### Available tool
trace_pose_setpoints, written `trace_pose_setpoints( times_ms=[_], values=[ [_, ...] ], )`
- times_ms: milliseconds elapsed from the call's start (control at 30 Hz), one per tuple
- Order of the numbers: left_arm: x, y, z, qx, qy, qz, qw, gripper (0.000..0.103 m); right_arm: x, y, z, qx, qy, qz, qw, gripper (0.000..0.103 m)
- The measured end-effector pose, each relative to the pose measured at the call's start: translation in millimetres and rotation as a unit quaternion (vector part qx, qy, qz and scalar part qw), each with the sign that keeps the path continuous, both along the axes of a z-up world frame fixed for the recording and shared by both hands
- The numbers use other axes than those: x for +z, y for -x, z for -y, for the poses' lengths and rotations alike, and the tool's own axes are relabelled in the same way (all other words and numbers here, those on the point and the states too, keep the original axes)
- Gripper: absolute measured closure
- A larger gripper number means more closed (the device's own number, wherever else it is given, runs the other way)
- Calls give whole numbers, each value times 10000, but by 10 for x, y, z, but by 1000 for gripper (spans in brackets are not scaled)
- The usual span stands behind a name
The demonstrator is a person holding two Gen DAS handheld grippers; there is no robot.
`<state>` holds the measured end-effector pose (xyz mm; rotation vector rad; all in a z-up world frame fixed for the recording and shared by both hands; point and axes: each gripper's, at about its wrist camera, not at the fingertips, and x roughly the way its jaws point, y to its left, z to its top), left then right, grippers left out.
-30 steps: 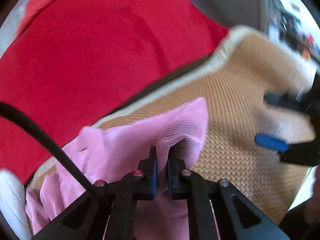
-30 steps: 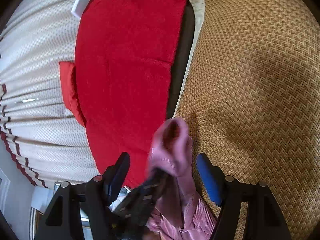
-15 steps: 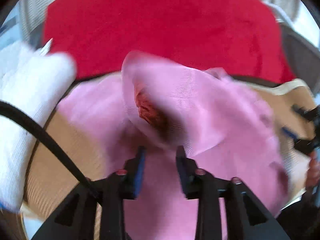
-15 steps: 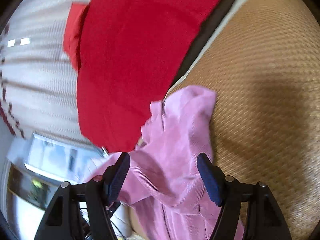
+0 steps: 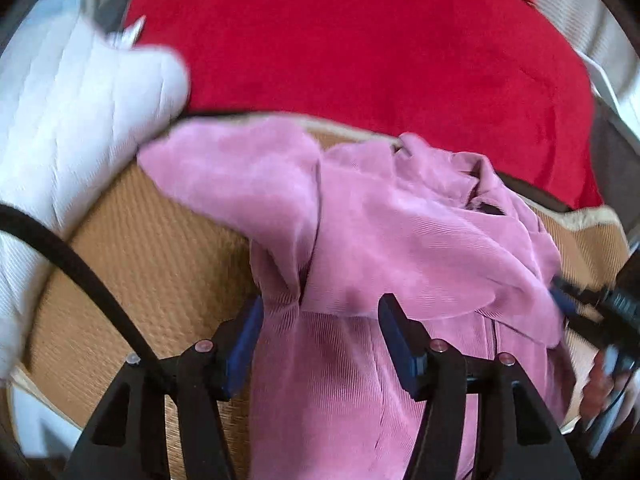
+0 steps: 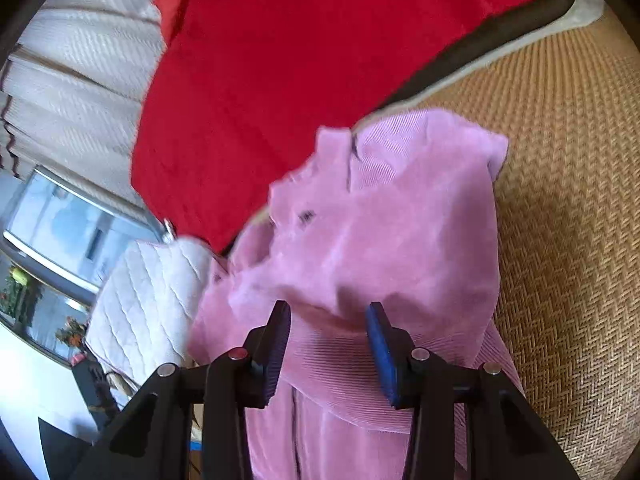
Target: Fold large clothes
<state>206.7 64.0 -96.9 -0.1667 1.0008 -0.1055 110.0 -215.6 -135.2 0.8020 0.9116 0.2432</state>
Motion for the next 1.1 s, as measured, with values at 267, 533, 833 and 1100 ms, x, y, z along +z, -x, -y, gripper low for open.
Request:
trace_pose_setpoints(
  times_ms=[267, 533, 833, 1100],
  values=[
    [-224, -51, -61, 140, 875, -180, 9959, 66, -47, 59, 177, -133, -62, -149, 9998, 61],
    [-451, -233, 67, 445, 1205, -377, 9910, 51, -74, 0, 66, 76, 95, -327, 9994, 61],
    [-363, -230, 45, 534, 1133, -11, 9921, 96, -69, -29, 14, 123, 308, -332, 9989, 61],
    [-48, 67, -52, 345, 1249, 489, 9904, 97, -118, -39, 63, 70, 269, -411, 9988, 62]
  ],
)
